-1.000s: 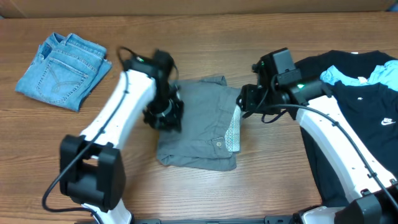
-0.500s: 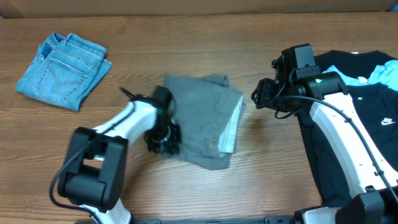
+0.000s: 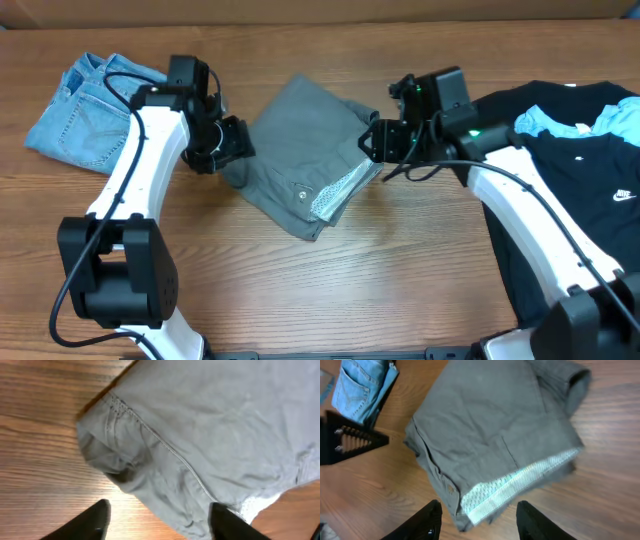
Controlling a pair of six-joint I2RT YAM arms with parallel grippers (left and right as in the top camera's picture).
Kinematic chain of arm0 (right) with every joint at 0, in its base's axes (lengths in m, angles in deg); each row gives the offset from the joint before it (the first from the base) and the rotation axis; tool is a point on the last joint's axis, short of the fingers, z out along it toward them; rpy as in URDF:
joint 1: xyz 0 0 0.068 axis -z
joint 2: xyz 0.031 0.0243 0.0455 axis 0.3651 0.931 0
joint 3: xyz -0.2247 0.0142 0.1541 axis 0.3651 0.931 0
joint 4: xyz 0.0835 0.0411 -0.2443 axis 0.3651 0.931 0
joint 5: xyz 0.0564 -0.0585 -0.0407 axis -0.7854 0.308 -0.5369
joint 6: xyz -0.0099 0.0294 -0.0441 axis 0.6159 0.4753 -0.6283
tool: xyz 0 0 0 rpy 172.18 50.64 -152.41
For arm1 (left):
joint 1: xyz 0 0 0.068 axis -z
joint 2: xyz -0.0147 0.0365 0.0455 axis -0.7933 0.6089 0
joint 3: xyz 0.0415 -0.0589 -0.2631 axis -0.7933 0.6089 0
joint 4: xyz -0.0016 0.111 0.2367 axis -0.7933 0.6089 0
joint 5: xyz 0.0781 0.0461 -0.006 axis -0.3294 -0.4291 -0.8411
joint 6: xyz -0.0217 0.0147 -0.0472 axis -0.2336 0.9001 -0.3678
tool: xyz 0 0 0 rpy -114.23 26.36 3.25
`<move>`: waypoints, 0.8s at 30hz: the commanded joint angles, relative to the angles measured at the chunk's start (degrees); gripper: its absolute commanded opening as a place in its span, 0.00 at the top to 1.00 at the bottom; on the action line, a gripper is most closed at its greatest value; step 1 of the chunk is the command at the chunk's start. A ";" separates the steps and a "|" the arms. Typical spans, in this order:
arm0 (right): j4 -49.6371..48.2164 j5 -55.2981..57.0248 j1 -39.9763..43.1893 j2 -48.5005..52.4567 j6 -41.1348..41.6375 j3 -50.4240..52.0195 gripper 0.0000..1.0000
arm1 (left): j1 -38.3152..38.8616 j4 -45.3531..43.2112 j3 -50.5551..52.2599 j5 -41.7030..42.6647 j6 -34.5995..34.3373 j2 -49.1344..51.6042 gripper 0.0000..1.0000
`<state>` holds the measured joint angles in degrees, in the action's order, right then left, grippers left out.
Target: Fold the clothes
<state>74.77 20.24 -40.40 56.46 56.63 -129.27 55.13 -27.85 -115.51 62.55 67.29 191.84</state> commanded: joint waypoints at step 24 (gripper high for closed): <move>-11.15 -0.59 -1.20 26.62 0.31 -0.50 0.54 | 5.95 -30.45 27.71 13.09 -33.20 0.63 0.00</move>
<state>62.80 19.21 -41.38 81.44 56.70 -129.60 58.29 -53.25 -91.51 73.85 45.46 191.36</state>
